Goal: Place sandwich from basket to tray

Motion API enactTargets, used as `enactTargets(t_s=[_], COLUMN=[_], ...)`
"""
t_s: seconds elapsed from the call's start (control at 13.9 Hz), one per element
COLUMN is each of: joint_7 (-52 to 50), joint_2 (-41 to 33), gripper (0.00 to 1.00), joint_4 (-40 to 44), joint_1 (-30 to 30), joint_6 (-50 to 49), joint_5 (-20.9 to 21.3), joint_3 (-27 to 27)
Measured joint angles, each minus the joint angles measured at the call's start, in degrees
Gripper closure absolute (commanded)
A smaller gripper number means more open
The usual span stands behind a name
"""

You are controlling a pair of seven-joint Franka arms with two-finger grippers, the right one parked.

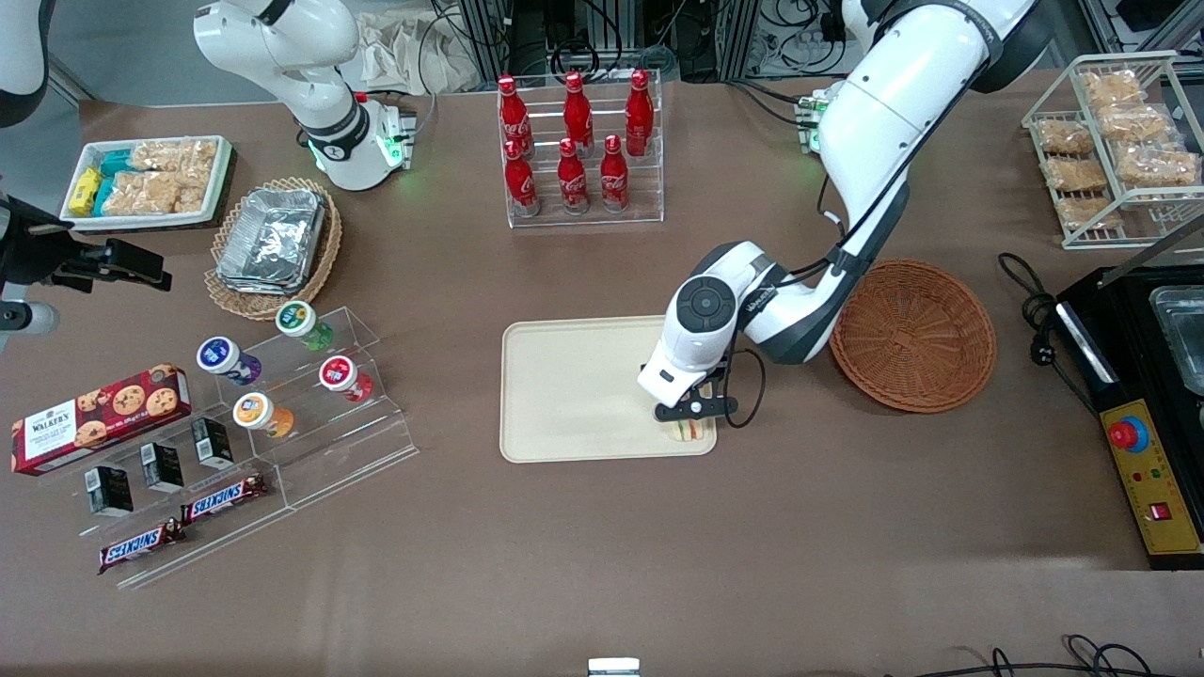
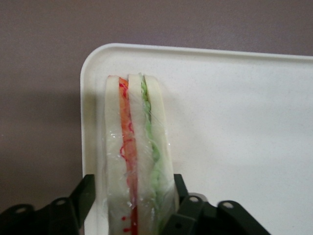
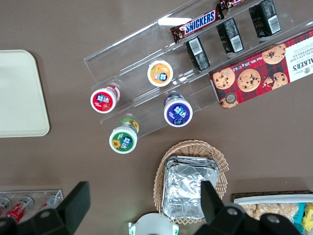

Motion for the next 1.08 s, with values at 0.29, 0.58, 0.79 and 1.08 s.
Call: enactTargets(t_s=[0.29,0.58,0.79,1.08], joint_7=[-0.2,0.2,7.4,31.7], joint_2=[-2.5,-11.9,-20.3,-30.0], gripper=[0.0,0.0,0.0,0.0], joint_4=[2.7,5.8,6.3,5.3], joint_1=[0.7,4.7,8.3,7.4], joint_6=[-1.5,-13.2,-19.7,-26.6], joint_5=[0.2,0.2,-3.7,-15.8], joint_3=[0.2,0.4,2.1,16.5])
